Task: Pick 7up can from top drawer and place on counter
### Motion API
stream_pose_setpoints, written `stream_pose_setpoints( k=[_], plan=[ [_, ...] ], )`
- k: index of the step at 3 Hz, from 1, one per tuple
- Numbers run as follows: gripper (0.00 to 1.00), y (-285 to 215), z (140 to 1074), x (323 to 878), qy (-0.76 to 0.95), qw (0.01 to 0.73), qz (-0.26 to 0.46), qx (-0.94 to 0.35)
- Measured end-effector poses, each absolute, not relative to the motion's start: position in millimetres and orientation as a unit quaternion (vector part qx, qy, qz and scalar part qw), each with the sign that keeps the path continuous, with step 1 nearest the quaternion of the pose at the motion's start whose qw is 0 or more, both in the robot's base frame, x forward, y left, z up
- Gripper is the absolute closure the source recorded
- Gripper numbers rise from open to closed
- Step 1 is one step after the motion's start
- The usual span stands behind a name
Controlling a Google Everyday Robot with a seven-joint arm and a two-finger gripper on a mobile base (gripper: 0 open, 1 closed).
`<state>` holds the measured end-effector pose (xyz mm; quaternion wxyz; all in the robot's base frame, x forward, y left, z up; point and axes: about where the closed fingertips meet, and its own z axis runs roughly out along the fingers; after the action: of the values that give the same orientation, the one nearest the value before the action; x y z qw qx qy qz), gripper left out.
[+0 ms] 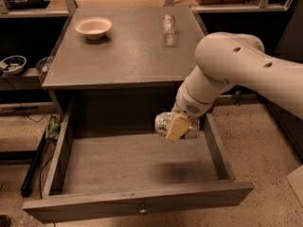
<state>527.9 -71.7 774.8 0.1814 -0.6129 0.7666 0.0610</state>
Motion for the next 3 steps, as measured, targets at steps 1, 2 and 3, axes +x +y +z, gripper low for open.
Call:
stream_pose_setpoints(
  k=[1, 2, 3],
  plan=[
    [1.00, -72, 777, 531, 0.767, 0.183, 0.059, -0.613],
    [1.00, -72, 787, 544, 0.766, 0.190, 0.052, -0.611],
    [1.00, -72, 820, 557, 0.758, 0.202, 0.026, -0.620]
  ],
)
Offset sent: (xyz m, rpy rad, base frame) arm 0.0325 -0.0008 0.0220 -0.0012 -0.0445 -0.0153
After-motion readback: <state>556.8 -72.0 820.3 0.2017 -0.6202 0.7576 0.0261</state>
